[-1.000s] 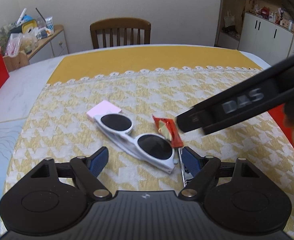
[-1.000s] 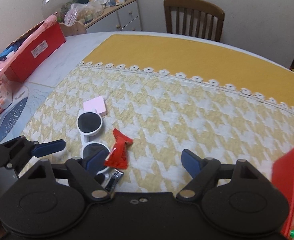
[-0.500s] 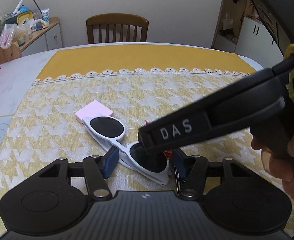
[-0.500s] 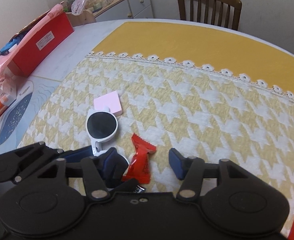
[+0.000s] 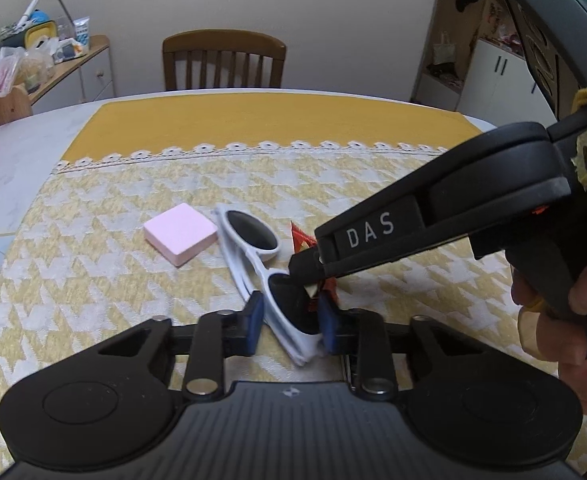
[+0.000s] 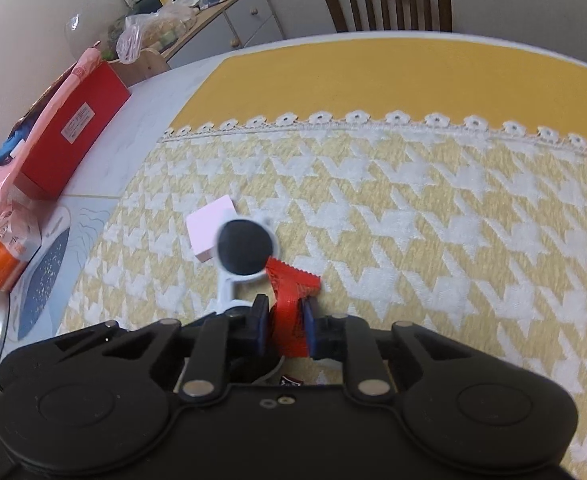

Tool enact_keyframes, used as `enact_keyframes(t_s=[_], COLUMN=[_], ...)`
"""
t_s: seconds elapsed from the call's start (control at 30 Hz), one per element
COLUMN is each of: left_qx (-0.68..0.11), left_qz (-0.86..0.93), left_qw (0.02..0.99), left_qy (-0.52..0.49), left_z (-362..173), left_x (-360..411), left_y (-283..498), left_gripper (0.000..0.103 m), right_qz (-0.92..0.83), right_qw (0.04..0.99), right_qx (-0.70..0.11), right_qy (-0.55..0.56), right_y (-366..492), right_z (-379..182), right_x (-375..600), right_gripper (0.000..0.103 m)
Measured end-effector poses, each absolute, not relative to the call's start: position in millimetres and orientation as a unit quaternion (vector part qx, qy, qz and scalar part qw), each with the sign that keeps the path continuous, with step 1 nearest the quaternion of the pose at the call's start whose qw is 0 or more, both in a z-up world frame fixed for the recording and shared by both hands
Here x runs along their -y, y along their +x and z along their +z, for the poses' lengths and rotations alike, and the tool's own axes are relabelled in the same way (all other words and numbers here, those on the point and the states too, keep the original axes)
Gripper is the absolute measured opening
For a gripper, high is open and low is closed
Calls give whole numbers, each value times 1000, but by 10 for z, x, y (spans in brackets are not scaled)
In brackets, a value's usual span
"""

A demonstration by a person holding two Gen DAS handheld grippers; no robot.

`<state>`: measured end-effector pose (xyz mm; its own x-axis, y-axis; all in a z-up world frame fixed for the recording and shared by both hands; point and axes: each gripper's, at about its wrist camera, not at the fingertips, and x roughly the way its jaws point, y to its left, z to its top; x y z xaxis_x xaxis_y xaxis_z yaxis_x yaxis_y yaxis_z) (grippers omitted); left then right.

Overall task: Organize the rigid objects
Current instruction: 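Grasp the white sunglasses with the left gripper while the right gripper grasps the red candy wrapper, then carry the sunglasses and candy wrapper with both grippers over the red tin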

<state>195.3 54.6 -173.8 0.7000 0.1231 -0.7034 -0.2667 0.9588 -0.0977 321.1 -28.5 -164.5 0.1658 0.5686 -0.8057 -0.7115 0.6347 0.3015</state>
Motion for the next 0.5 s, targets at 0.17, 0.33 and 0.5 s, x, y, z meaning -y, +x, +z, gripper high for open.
enact_keyframes(t_s=[0.17,0.33,0.5], left_qx=[-369,-367,-365], left_qz=[103,98,92], left_qw=[919,920,921], left_qy=[-93,-97,-99], left_z=[-1705,-1653,-1588], left_x=[-511,-535,-521], left_y=[1924,1855,1763], left_gripper=[17,11,3], right_qz=[406,397,391], right_qw=[778,788,792], right_qx=[-474,-467,-466], right_qy=[-66,-55,-46], right_y=[3189,3161,3045], right_z=[-1535,-1428,-1335], right_x=[441,709,1002], right_gripper=[17,17,17])
